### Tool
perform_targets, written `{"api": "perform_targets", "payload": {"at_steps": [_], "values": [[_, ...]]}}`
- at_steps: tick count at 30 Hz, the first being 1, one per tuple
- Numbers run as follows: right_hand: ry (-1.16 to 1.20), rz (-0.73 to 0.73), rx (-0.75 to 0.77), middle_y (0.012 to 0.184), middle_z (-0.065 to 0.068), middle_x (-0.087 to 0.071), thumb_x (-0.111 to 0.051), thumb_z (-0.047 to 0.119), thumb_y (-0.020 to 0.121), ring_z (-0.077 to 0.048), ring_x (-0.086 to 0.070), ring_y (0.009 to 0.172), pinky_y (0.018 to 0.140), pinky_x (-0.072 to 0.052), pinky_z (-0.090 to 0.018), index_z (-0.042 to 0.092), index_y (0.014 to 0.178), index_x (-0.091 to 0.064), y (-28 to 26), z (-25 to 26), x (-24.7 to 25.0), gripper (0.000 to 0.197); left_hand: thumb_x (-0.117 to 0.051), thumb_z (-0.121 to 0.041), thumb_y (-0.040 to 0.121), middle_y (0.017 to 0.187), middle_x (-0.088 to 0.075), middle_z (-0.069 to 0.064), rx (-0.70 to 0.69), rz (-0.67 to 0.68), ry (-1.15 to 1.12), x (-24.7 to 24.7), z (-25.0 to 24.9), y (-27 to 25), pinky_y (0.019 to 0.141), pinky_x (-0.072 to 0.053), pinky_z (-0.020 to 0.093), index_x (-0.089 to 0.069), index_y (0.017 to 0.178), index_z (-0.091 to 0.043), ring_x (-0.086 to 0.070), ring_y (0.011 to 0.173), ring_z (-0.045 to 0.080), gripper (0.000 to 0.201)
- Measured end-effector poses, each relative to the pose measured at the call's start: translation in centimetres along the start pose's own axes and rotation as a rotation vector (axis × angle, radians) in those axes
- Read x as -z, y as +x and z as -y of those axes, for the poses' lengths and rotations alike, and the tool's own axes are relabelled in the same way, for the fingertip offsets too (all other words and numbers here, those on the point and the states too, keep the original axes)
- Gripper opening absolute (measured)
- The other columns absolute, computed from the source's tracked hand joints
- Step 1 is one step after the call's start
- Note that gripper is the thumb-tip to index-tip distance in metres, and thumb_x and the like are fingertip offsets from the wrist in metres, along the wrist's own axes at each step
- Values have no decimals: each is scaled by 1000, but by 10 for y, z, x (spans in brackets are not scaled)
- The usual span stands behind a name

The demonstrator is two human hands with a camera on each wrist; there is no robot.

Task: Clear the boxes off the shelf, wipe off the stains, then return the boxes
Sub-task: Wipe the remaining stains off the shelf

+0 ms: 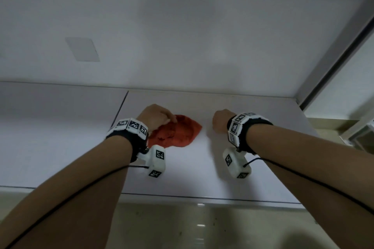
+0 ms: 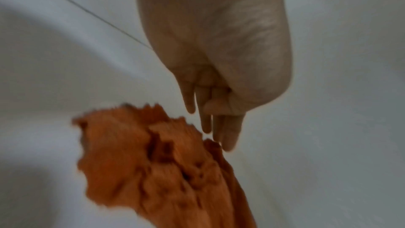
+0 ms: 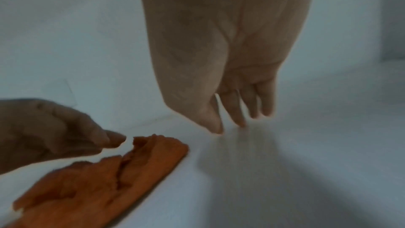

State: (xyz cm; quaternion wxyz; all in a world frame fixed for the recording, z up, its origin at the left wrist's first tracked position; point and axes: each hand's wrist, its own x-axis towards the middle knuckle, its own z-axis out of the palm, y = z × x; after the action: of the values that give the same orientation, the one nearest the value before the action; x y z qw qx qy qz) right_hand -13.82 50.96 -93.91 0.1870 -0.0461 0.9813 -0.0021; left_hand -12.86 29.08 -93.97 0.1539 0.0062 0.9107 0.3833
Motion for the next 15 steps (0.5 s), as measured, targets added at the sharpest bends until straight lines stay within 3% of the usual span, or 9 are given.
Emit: {"api": "perform_targets", "payload": {"at_steps": [3, 5, 7, 10, 15], "values": [[122, -109, 140, 132, -9, -56, -48, 16, 91, -28, -53, 121, 102, -43, -32, 12, 123, -61, 5, 32, 8, 35, -39, 3, 87, 129, -61, 4, 28, -117, 367, 23, 22, -4, 101, -39, 22, -72, 108, -20, -56, 119, 20, 45], [114, -132, 287, 128, -10, -59, -42, 22, 95, -29, -55, 118, 99, -43, -33, 13, 120, -62, 2, 62, 9, 33, -41, -3, 91, 137, -54, 6, 126, -95, 494, 30, 39, -4, 107, -38, 26, -65, 123, -19, -51, 124, 24, 43], [72, -60, 411, 132, -6, -57, -39, 37, 98, -28, -53, 119, 101, -41, -34, 19, 127, -56, 0, 87, -3, 39, -44, -8, 93, 143, -47, 6, 193, -58, 582, 33, 52, -5, 110, -36, 32, -55, 133, -22, -46, 129, 26, 44], [-26, 68, 527, 145, -1, -45, -43, 48, 94, -25, -43, 132, 111, -32, -38, 31, 139, -42, 9, 106, -24, 48, -48, -10, 92, 144, -45, 5, 191, -58, 640, 31, 61, -3, 110, -36, 32, -50, 137, -23, -44, 130, 26, 47], [-112, 84, 549, 158, -6, -17, -36, 29, 101, -23, -16, 146, 120, -7, -42, 32, 148, -24, 27, 98, -26, 49, -48, -15, 93, 131, -57, 8, 256, -78, 671, 26, 53, 7, 97, -45, 29, -61, 125, -12, -55, 118, 25, 35]]}}
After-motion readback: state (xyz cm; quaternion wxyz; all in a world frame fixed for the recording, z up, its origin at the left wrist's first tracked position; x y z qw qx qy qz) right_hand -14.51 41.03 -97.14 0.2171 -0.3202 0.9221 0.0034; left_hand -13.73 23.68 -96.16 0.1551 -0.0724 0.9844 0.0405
